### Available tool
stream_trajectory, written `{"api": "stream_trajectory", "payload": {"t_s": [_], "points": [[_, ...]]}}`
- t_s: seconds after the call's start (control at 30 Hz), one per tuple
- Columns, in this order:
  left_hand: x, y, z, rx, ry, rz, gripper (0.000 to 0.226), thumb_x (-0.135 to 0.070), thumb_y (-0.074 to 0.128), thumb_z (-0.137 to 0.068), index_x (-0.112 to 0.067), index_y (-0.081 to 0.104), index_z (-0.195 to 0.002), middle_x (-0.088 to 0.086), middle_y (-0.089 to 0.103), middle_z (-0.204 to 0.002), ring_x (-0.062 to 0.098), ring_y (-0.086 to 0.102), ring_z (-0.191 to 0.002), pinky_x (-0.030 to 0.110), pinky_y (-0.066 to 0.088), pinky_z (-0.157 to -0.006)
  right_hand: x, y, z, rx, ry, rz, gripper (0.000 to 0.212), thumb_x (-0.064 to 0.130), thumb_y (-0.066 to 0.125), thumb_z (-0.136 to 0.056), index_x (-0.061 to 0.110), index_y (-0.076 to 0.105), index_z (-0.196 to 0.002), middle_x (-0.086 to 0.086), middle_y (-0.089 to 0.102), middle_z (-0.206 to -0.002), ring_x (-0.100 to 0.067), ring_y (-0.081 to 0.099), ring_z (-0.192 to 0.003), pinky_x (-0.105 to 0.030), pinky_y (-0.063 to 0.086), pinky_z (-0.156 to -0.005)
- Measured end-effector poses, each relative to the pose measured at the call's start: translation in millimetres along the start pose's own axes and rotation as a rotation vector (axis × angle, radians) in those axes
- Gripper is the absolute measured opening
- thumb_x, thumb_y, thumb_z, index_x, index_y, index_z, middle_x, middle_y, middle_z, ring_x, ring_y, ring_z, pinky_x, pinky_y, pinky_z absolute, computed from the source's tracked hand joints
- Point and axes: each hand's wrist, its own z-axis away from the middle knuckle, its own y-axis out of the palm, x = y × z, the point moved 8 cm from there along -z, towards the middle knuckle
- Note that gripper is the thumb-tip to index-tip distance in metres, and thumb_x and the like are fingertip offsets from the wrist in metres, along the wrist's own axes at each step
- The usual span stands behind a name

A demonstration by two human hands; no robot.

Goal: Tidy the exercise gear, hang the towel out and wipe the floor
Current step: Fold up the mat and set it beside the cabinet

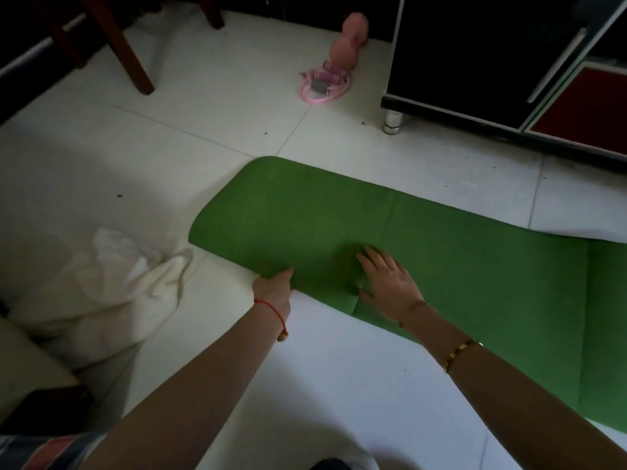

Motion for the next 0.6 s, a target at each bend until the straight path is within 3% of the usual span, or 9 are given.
{"api": "stream_trajectory", "payload": {"t_s": [0.1, 0.3, 0.5, 0.6], "points": [[-7, 2, -10, 0.01, 0.05, -0.013, 0.045, -0.002, 0.074, -0.083, -0.001, 0.052, -0.122, 0.014, 0.059, -0.123, 0.028, 0.058, -0.101, 0.042, 0.052, -0.099, -6, -1, -7, 0.018, 0.015, -0.008, 0.081, 0.048, 0.047, -0.094, 0.014, 0.003, -0.154, -0.004, 0.002, -0.161, -0.022, 0.006, -0.148, -0.036, 0.012, -0.119], [-29, 4, -23, -0.026, 0.188, 0.051, 0.05, 0.01, 0.072, -0.079, -0.008, 0.054, -0.122, 0.01, 0.061, -0.122, 0.031, 0.059, -0.115, 0.048, 0.048, -0.104, -6, -2, -26, 0.092, 0.021, -0.013, 0.086, 0.051, 0.043, -0.095, 0.011, -0.008, -0.153, -0.005, -0.012, -0.161, -0.022, -0.005, -0.149, -0.035, 0.007, -0.118], [-116, -9, -26, -0.018, 0.521, 0.023, 0.039, 0.007, 0.069, -0.082, -0.02, 0.053, -0.106, -0.006, 0.059, -0.102, 0.025, 0.058, -0.11, 0.049, 0.05, -0.101, 31, -16, -73, -0.004, 0.108, -0.045, 0.078, 0.053, 0.036, -0.097, 0.007, 0.003, -0.153, -0.013, 0.004, -0.161, -0.029, 0.007, -0.148, -0.04, 0.013, -0.12], [-148, -2, -8, 0.068, 0.669, -0.002, 0.045, 0.011, 0.064, -0.084, -0.021, 0.05, -0.113, 0.002, 0.063, -0.111, 0.023, 0.062, -0.111, 0.046, 0.051, -0.1, 49, -24, -92, -0.031, 0.084, 0.053, 0.075, 0.051, 0.037, -0.098, 0.005, 0.011, -0.151, -0.013, 0.016, -0.158, -0.031, 0.017, -0.145, -0.042, 0.023, -0.117]]}}
